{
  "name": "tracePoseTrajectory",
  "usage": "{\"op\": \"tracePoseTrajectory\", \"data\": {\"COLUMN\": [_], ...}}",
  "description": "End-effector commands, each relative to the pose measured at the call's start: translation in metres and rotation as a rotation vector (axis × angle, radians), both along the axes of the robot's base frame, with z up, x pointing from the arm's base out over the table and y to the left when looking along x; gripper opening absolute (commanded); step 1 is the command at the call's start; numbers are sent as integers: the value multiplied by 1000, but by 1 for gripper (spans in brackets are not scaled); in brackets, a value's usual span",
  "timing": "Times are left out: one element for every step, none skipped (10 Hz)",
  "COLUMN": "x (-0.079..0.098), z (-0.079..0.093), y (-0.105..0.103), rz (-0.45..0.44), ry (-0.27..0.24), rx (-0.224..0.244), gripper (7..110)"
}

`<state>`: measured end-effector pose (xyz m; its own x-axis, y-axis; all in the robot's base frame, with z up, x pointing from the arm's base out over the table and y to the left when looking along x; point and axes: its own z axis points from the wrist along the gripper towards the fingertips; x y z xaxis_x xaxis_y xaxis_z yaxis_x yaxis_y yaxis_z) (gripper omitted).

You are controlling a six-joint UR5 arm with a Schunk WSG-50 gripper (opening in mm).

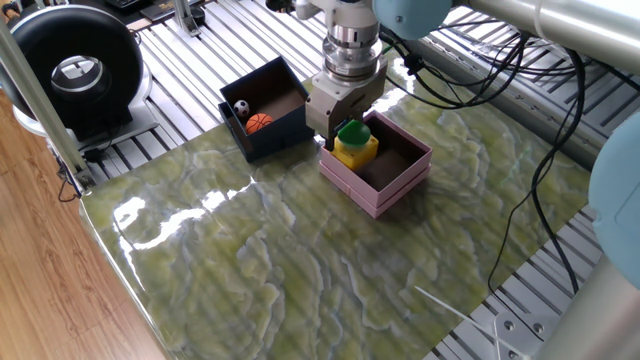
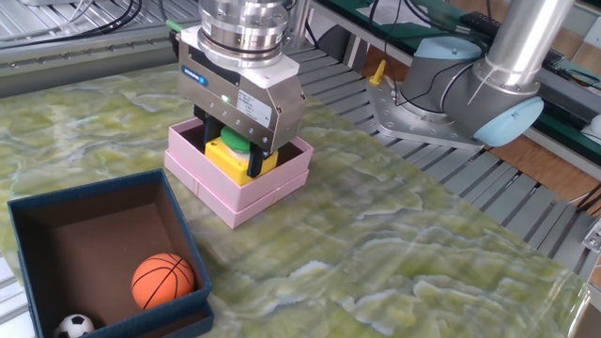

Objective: Move an object from one box to another

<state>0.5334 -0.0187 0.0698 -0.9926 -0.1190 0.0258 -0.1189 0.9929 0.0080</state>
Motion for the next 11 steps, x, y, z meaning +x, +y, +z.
{"op": "tracePoseTrajectory", "data": {"x": [0,0,0,0,-1,-1,-1,3,5,8,10], "z": [1,1,1,0,1,2,2,3,5,7,11], "y": [5,7,9,9,12,13,13,12,11,13,16], "rz": [3,6,7,9,12,21,32,29,26,23,16], "ry": [1,2,5,7,11,16,18,5,5,5,5], "rx": [25,36,44,44,61,69,65,58,52,56,65], "gripper": [44,66,66,66,66,88,88,88,107,107,107]}}
